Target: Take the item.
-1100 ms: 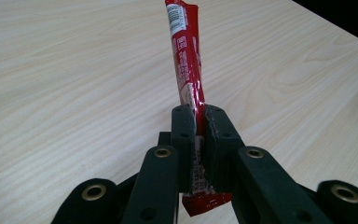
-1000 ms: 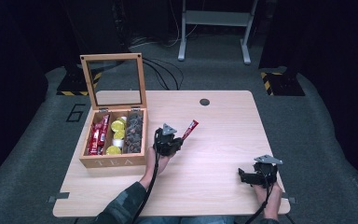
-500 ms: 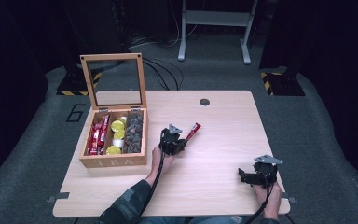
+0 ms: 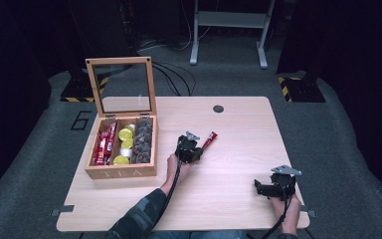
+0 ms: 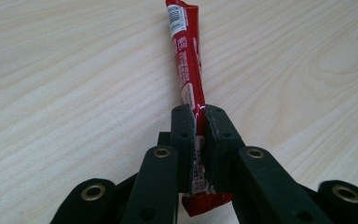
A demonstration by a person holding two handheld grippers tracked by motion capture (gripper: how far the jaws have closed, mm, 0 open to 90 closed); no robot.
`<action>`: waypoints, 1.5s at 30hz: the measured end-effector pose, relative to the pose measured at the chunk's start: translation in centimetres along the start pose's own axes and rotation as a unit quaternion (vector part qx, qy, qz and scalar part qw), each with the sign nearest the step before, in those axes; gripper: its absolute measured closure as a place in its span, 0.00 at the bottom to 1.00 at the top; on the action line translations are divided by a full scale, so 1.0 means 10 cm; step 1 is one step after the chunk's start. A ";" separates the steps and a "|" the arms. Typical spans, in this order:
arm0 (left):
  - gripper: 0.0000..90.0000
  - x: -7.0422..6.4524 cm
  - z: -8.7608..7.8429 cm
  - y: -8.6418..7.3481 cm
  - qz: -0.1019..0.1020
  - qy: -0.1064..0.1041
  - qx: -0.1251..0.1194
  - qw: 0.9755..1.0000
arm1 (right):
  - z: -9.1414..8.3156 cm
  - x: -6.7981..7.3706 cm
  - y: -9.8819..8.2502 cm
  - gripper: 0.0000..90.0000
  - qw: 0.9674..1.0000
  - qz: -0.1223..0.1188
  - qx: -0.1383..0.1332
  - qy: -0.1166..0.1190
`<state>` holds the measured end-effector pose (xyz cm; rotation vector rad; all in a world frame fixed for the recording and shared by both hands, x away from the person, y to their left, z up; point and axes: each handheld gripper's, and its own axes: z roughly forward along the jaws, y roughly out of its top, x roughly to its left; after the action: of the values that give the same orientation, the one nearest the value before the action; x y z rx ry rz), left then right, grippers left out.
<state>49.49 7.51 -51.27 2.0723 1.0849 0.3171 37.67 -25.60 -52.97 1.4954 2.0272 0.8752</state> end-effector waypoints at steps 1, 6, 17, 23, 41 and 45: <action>0.91 0.00 0.01 0.00 0.001 0.003 0.003 1.000 | 0.00 0.00 0.00 0.03 1.000 0.000 0.000 0.000; 0.91 0.00 0.05 0.02 0.003 0.003 0.006 1.000 | 0.00 0.00 0.00 0.03 1.000 0.000 0.001 0.000; 0.60 -0.03 0.03 0.04 0.013 0.017 0.013 1.000 | 0.00 0.00 0.00 0.04 1.000 0.000 0.000 0.000; 0.30 -0.03 -0.09 0.02 0.021 0.003 0.010 1.000 | 0.00 0.00 0.00 0.04 1.000 0.000 0.000 0.000; 0.12 -0.06 -0.68 -0.16 0.025 -0.023 -0.031 0.999 | 0.00 0.00 0.00 0.03 1.000 0.000 0.001 -0.001; 0.09 -0.06 -0.82 -0.26 0.034 -0.030 -0.033 0.998 | 0.00 0.00 0.00 0.03 1.000 0.000 0.001 -0.001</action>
<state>43.22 12.16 -47.49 2.0510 0.9563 0.3175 37.66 -25.60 -52.96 1.4975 2.0280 0.8717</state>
